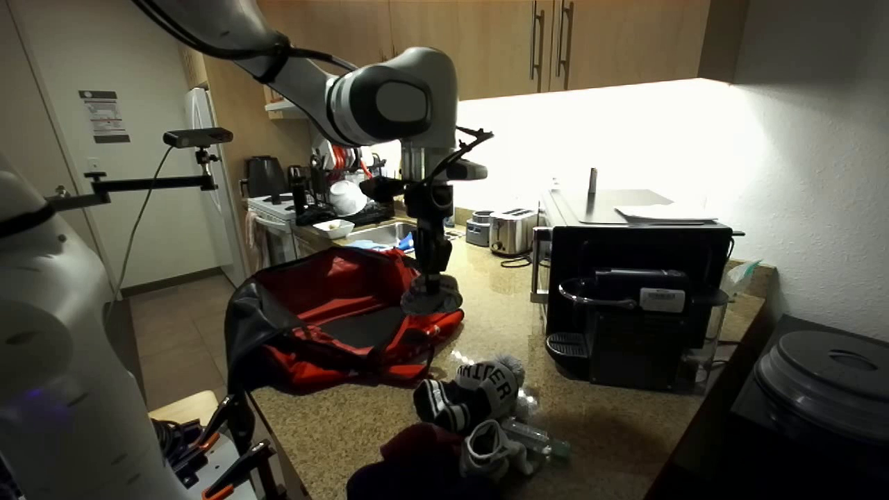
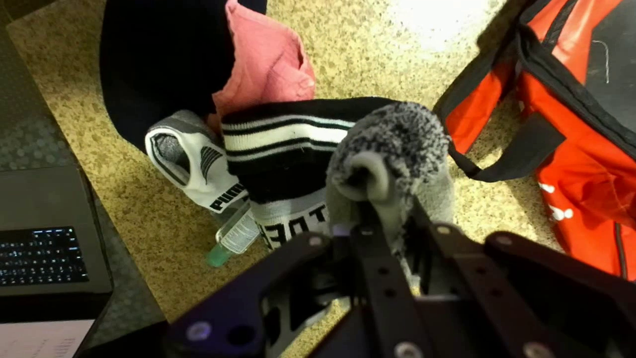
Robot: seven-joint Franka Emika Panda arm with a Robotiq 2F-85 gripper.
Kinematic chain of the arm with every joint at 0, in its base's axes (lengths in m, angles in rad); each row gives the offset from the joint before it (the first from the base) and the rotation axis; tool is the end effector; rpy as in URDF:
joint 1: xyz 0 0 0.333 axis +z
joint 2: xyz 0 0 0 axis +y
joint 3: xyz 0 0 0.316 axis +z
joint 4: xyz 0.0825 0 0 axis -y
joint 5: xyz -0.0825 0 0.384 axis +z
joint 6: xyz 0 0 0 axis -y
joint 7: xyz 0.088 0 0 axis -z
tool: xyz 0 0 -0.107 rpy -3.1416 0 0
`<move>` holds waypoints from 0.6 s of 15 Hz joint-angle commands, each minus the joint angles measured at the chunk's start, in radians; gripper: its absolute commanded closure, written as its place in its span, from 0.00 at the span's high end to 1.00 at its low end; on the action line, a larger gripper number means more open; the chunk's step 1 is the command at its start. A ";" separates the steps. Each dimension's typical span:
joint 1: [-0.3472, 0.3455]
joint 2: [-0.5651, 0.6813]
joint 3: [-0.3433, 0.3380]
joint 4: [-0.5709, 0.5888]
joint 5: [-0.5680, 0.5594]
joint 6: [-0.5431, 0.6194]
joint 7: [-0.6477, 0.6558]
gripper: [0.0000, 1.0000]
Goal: Pick up the grey object from the bag and put it on the countertop.
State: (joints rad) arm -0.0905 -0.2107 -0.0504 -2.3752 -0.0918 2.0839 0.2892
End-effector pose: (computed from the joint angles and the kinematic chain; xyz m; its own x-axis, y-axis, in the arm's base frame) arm 0.4531 -0.0691 0.3991 0.9259 -0.3729 -0.0599 -0.3674 -0.9261 0.0861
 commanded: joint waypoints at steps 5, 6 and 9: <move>-0.014 -0.010 0.006 -0.072 -0.042 0.098 0.017 0.07; -0.015 -0.007 0.006 -0.074 -0.049 0.105 0.018 0.07; -0.021 0.005 0.005 -0.085 -0.097 0.123 0.019 0.07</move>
State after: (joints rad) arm -0.0929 -0.2062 -0.0548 -2.4316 -0.1337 2.1667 0.2892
